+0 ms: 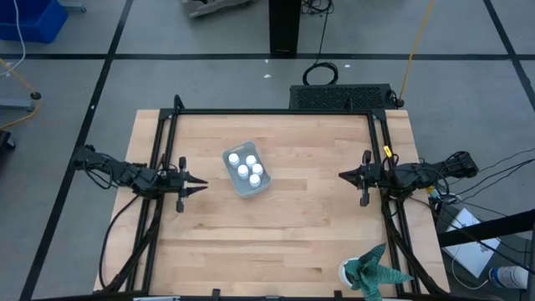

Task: Pick and place pill bottles into a basket
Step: Return to Home Position

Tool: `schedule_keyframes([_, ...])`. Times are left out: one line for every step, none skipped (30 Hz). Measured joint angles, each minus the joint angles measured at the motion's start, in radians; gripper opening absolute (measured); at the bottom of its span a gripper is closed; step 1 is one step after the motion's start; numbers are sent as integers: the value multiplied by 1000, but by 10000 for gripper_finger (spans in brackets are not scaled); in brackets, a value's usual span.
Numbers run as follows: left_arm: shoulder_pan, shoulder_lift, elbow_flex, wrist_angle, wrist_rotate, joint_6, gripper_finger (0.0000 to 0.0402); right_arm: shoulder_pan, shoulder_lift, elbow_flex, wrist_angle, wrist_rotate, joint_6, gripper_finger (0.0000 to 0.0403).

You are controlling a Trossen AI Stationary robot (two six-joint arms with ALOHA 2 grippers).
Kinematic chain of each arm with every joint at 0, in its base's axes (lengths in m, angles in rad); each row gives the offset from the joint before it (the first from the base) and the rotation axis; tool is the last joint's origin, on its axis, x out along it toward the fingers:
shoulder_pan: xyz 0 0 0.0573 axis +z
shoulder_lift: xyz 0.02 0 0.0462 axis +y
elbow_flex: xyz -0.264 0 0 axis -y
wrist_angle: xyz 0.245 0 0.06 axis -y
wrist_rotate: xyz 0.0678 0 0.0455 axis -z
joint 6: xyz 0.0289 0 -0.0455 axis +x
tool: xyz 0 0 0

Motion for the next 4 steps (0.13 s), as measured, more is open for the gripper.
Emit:
schedule_keyframes([0,0,0,0,0,0,74,0,0,0,0,0,0,4])
schedule_keyframes([0,0,0,0,0,0,74,0,0,0,0,0,0,4])
schedule_keyframes([0,0,0,0,0,0,74,0,0,0,0,0,0,4])
schedule_keyframes([0,0,0,0,0,0,74,0,0,0,0,0,0,4])
